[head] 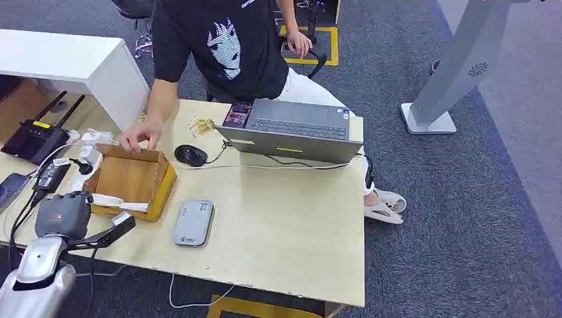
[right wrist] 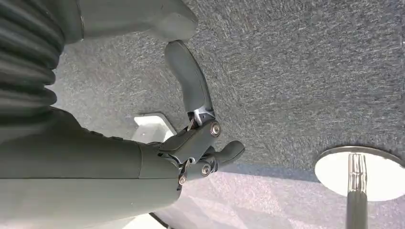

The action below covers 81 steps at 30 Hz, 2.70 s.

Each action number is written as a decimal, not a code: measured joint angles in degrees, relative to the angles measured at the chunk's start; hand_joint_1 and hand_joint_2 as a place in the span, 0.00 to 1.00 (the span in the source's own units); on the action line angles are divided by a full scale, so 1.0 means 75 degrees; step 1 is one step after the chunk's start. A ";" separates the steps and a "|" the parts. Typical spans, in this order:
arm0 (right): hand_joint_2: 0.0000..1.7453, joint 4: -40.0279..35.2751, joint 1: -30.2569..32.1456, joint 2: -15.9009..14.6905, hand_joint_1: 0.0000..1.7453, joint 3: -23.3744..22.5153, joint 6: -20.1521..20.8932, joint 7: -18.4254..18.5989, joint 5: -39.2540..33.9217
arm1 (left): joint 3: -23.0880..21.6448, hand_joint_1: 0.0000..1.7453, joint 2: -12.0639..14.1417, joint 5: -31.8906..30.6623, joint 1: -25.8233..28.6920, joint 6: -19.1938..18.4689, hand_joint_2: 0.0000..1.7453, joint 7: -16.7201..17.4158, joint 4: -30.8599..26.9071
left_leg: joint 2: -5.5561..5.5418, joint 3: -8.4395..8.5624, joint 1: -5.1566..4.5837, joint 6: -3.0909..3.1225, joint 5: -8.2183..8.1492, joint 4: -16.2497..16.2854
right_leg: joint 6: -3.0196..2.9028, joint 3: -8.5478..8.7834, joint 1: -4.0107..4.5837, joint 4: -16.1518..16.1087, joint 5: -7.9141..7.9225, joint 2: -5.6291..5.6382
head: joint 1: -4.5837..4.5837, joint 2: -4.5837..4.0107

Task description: Pass the card to the sensor for recognition and then transmit it.

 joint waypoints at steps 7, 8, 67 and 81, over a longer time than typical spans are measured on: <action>1.00 0.0015 0.0000 -0.0009 0.00 0.0000 0.0000 0.0000 0.0000 | 0.0000 1.00 -0.0009 0.0000 0.0041 0.0085 1.00 0.0003 0.0015 | 0.0000 0.0000 0.0000 0.0000 0.0000 0.0000 | 0.0000 0.0001 0.0000 0.0000 0.0000 0.0000 | 0.0000 0.0000; 1.00 0.0017 0.0000 -0.0009 0.00 0.0000 0.0000 0.0000 0.0000 | 0.0000 1.00 -0.0009 -0.0003 0.0044 0.0137 1.00 0.0020 0.0015 | 0.0000 0.0000 0.0000 0.0000 0.0000 0.0000 | 0.0000 0.0001 0.0000 0.0000 0.0000 0.0000 | 0.0000 0.0000; 1.00 0.0009 -0.0048 -0.0009 0.00 -0.0006 0.0000 0.0388 0.0070 | 0.1113 0.00 -0.0825 0.3217 -0.1196 0.0353 1.00 -0.0696 -0.1578 | 0.0001 0.0001 0.0000 -0.0003 0.0004 0.0001 | -0.0002 0.0002 0.0002 0.0000 0.0005 0.0002 | 0.0000 0.0000; 1.00 -0.0087 -0.0019 0.0052 0.00 -0.0012 0.0000 0.0417 -0.0967 | 0.2979 0.00 -0.3407 0.5831 0.3066 0.1091 1.00 -0.4463 -0.5842 | 0.0050 -0.0004 -0.0014 0.0010 -0.0047 -0.0001 | 0.0007 -0.0002 -0.0009 -0.0006 -0.0029 0.0047 | -0.0003 0.0000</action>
